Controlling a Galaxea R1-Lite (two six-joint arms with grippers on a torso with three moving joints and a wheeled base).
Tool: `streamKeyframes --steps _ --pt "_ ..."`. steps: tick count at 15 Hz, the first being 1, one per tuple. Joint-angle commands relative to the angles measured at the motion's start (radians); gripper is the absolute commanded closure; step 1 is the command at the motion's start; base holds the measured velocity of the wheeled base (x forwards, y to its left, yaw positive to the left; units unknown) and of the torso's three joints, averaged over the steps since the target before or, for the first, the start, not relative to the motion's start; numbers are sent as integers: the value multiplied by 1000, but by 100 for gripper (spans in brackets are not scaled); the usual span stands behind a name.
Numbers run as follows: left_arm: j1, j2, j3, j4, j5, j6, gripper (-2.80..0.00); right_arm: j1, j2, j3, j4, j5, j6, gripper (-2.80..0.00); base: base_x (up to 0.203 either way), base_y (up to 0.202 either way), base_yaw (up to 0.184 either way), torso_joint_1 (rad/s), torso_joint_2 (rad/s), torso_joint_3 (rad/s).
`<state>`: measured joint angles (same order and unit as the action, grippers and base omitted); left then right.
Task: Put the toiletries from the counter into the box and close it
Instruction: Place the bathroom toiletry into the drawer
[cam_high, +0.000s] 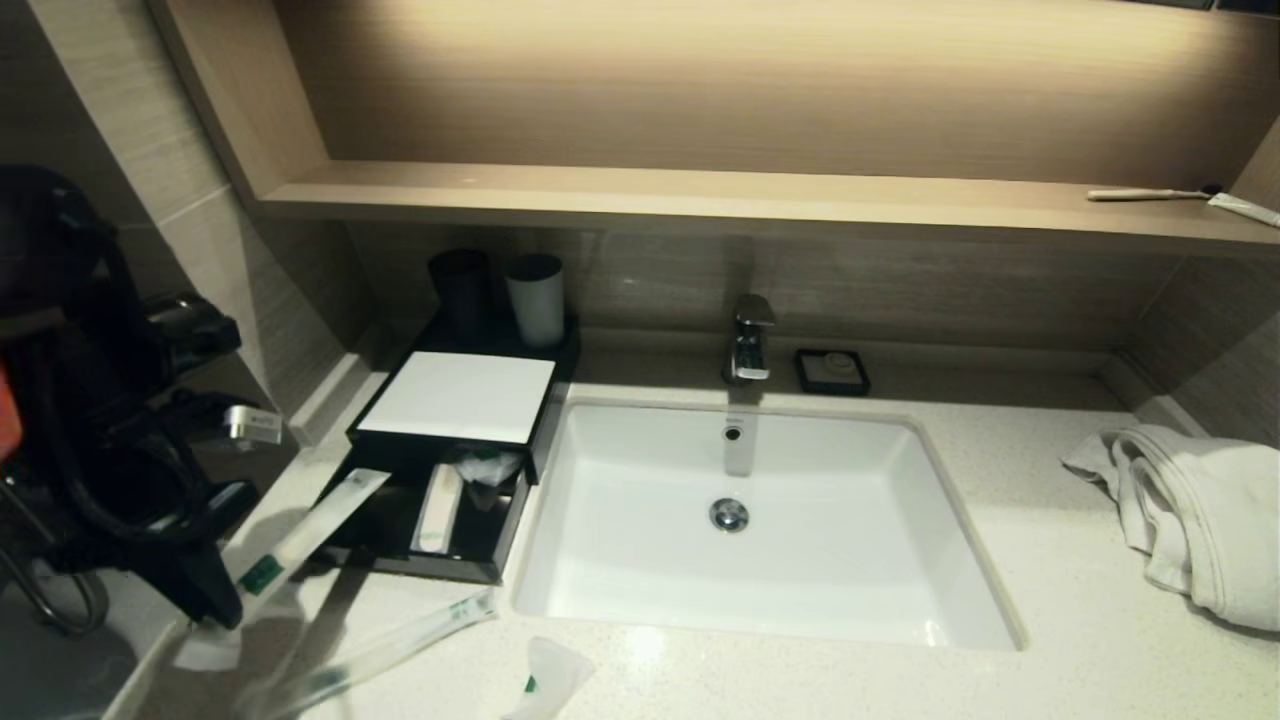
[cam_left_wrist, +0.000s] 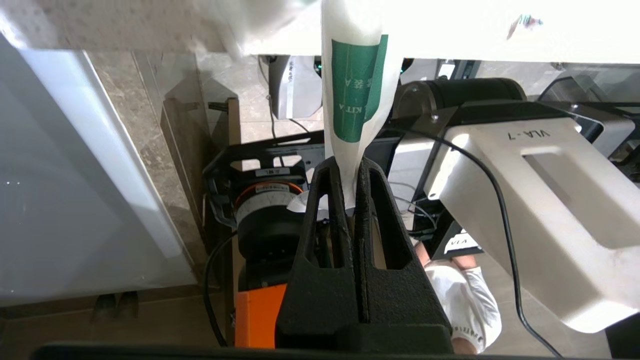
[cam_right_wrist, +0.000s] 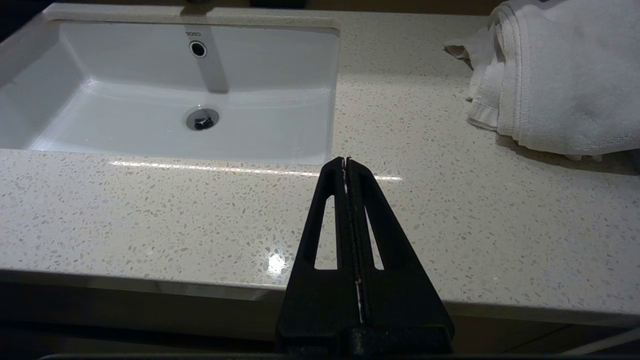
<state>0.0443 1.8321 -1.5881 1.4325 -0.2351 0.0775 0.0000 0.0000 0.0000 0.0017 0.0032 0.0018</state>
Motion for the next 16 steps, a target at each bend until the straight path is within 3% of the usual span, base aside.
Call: streamKeyframes --steps 1,16 --pt "0 53 -22 7 -1 2 0 0 0 0 0 0 0 0 0 0 0 0 0 0" --pt "-23 290 -308 10 0 2 0 0 0 0 0 0 0 0 0 0 0 0 0 0"
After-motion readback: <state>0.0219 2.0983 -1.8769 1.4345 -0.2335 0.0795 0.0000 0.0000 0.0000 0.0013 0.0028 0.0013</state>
